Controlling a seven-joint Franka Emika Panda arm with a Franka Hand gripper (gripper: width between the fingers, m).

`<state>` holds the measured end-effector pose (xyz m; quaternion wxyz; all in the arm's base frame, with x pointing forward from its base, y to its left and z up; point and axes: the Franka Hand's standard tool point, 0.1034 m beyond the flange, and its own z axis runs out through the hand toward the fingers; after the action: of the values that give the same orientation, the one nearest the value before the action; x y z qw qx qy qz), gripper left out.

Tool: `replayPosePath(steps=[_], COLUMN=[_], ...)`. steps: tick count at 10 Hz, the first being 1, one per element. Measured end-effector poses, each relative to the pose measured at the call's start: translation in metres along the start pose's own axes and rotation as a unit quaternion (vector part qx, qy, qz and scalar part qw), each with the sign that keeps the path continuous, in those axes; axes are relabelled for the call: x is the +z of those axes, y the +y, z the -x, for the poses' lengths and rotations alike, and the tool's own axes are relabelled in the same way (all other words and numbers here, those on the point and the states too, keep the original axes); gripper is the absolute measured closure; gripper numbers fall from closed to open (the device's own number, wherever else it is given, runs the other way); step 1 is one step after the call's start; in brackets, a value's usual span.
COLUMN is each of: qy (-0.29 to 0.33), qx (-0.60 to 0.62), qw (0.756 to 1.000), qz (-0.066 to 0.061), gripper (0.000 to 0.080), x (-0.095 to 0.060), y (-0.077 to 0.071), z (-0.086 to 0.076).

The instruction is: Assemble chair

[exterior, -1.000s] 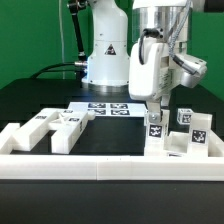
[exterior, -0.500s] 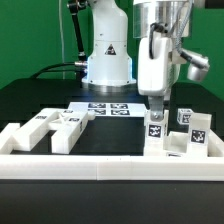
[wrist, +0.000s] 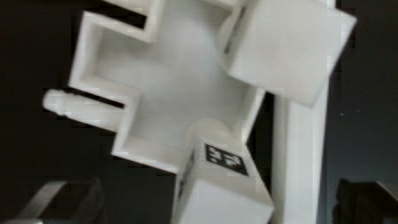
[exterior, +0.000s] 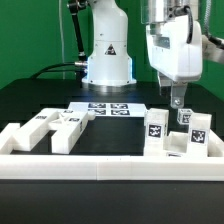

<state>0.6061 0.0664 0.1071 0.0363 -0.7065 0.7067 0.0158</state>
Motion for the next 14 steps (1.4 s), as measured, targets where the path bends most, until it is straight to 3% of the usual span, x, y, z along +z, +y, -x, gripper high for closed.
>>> replayPosePath(steps=[1,6,8,10,14], qy=[0.001,0.001,-0.002,-0.012,-0.012], qx=[-0.004,-0.004,-0.085,-0.176,-0.185], qw=[1.0,1.0,0.996,0.984,0.983], qz=[-0.005,-0.004,-0.001,-0.007,-0.007], gripper=[0.015,0.015,0.015,0.015,0.015], x=[0.0,0.001,-0.003,-0.007,-0.006], y=[-0.003,-0.002,0.0,0.001,0.001], z=[0.0,0.0,-0.003,-0.014,-0.015])
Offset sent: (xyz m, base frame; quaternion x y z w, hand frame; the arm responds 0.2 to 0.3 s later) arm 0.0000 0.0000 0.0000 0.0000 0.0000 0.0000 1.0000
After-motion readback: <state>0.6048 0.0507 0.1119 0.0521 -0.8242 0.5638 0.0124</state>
